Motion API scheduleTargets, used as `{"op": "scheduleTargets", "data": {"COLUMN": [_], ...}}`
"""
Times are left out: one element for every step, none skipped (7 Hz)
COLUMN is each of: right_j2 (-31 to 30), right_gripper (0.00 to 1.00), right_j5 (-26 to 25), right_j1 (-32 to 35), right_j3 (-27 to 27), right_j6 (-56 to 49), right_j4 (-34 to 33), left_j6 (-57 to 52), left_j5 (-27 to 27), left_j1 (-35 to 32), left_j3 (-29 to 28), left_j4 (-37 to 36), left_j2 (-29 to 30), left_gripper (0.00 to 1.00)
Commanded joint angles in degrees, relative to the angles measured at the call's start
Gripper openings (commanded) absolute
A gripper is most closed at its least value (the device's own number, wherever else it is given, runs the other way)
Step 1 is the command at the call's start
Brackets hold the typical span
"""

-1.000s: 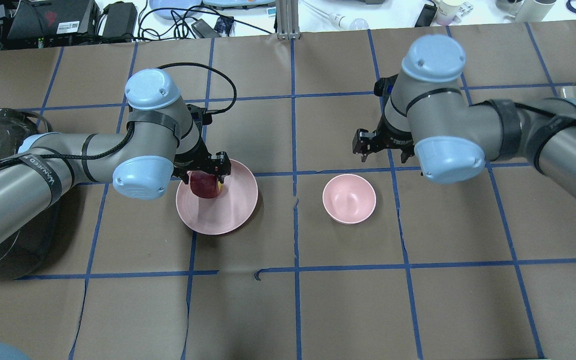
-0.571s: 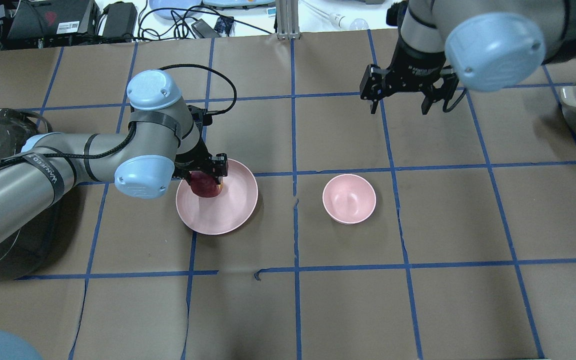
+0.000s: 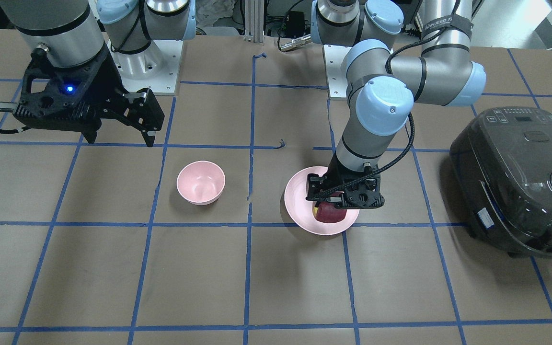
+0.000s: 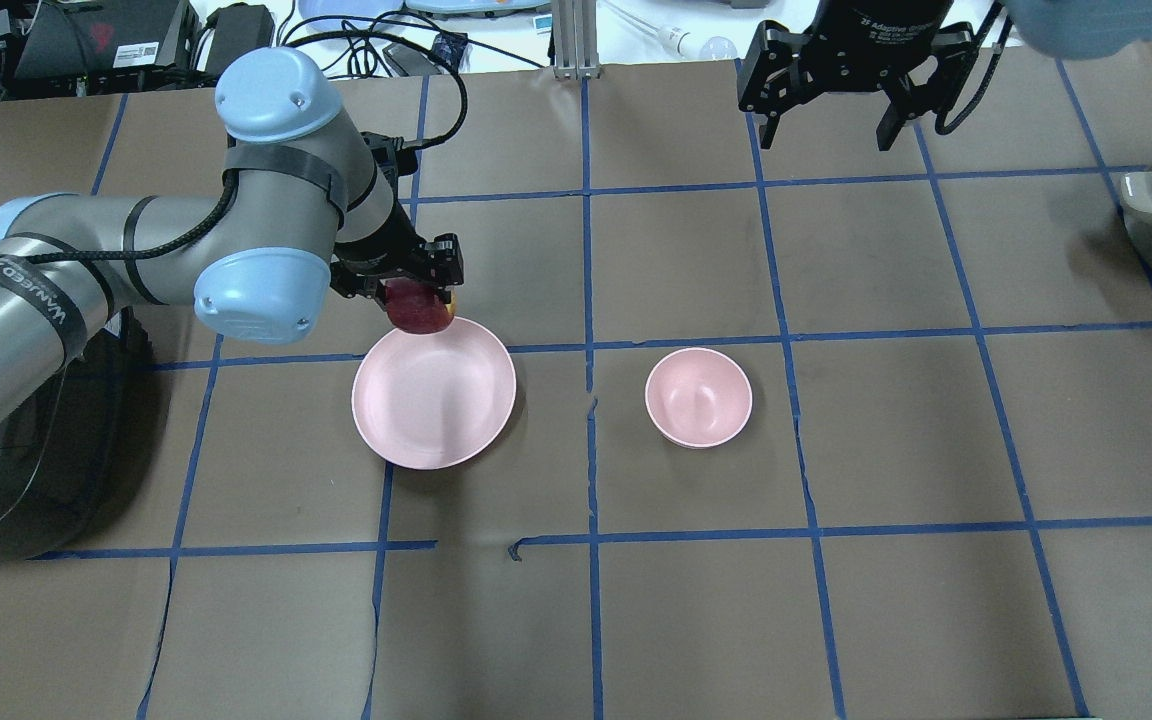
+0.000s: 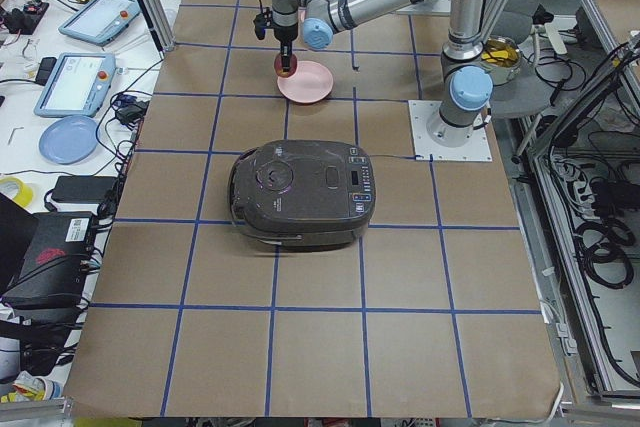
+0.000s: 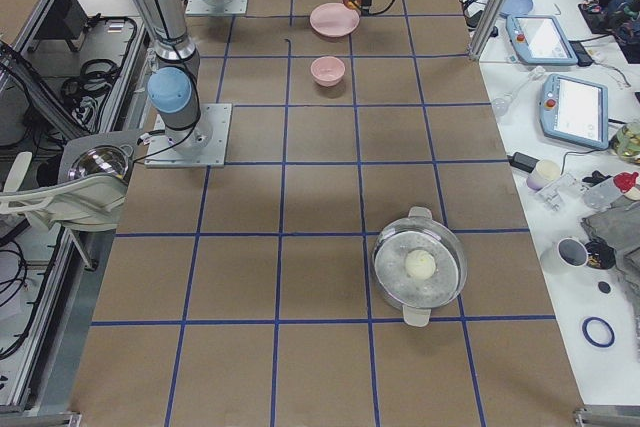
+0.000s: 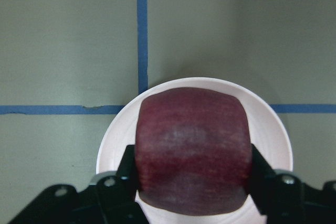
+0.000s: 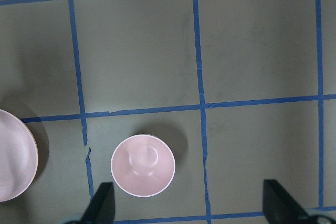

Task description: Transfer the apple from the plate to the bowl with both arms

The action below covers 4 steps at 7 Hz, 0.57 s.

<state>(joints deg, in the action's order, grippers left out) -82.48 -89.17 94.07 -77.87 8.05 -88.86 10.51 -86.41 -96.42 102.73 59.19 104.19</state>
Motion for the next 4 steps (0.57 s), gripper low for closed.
{"op": "scheduleTargets", "data": {"right_j2": [0.0, 0.0, -0.6, -0.8], "right_gripper": [1.00, 1.00, 1.00, 1.00], "right_j5": [0.6, 0.4, 0.1, 0.2], "right_j1": [0.1, 0.1, 0.1, 0.1], "right_j3": [0.1, 0.1, 0.1, 0.1], "right_j6": [-0.1, -0.1, -0.1, -0.1], "right_j4": [-0.1, -0.2, 0.3, 0.4], "left_j6": [7.0, 10.8, 14.9, 17.7], "left_j5": [1.0, 1.2, 1.2, 1.2], "left_j1": [-6.9, -10.1, -13.4, -15.6], "left_j3": [-1.1, -2.9, -3.8, -4.2], "left_j4": [0.1, 0.2, 0.1, -0.1], "left_j2": [0.2, 0.8, 1.4, 2.8], "left_gripper": [0.00, 0.00, 0.00, 0.00]}}
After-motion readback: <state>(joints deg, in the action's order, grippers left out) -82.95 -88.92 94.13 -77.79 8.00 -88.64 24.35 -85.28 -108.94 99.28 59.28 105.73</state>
